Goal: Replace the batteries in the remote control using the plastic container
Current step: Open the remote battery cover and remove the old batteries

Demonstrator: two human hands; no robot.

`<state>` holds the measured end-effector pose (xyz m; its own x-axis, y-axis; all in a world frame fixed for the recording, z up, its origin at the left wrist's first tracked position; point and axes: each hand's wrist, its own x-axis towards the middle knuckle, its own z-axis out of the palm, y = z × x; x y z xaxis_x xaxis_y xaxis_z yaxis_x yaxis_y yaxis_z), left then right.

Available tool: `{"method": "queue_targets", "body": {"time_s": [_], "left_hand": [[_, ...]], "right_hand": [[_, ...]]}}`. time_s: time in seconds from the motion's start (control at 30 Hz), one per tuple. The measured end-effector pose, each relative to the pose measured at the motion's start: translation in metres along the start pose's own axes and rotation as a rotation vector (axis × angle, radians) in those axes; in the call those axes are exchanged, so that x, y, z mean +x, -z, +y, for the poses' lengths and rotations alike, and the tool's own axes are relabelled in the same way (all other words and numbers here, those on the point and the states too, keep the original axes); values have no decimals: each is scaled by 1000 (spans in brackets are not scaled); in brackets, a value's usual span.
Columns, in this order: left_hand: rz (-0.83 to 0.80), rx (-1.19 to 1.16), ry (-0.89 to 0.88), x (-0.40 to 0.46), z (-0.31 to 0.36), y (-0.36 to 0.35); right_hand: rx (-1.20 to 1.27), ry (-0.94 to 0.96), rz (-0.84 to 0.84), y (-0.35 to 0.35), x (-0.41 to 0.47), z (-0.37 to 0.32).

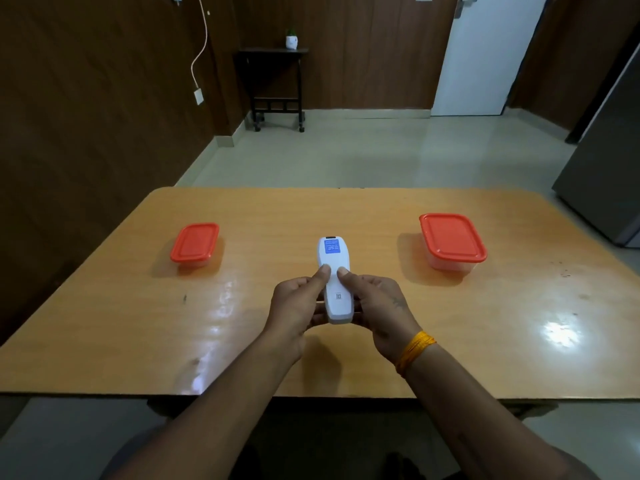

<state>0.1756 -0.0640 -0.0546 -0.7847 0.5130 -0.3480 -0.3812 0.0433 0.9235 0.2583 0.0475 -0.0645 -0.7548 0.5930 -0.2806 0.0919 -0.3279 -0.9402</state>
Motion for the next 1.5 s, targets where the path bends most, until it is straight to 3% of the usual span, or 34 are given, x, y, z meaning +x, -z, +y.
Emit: {"method": "queue_targets", "body": {"time_s": [0.5, 0.93, 1.0, 1.1, 1.23, 1.37, 1.5], "left_hand": [[-19, 45, -80, 12, -10, -10], [-29, -33, -34, 15, -8, -6], [-3, -43, -33, 17, -11, -6], [38, -73, -29, 18, -12, -7], [68, -73, -20, 17, -12, -6], [52, -26, -24, 18, -9, -3], [94, -13, -31, 23, -6, 2]], "right_hand": [[-85, 150, 39, 9, 11, 8], [-122, 77, -18, 17, 10, 5], [-268, 152, 70, 17, 10, 12], [-707, 376, 274, 18, 6, 15], [-932, 484, 234, 11, -5, 19], [-927, 533, 232, 11, -7, 20], [-771, 431, 237, 15, -4, 12]]}}
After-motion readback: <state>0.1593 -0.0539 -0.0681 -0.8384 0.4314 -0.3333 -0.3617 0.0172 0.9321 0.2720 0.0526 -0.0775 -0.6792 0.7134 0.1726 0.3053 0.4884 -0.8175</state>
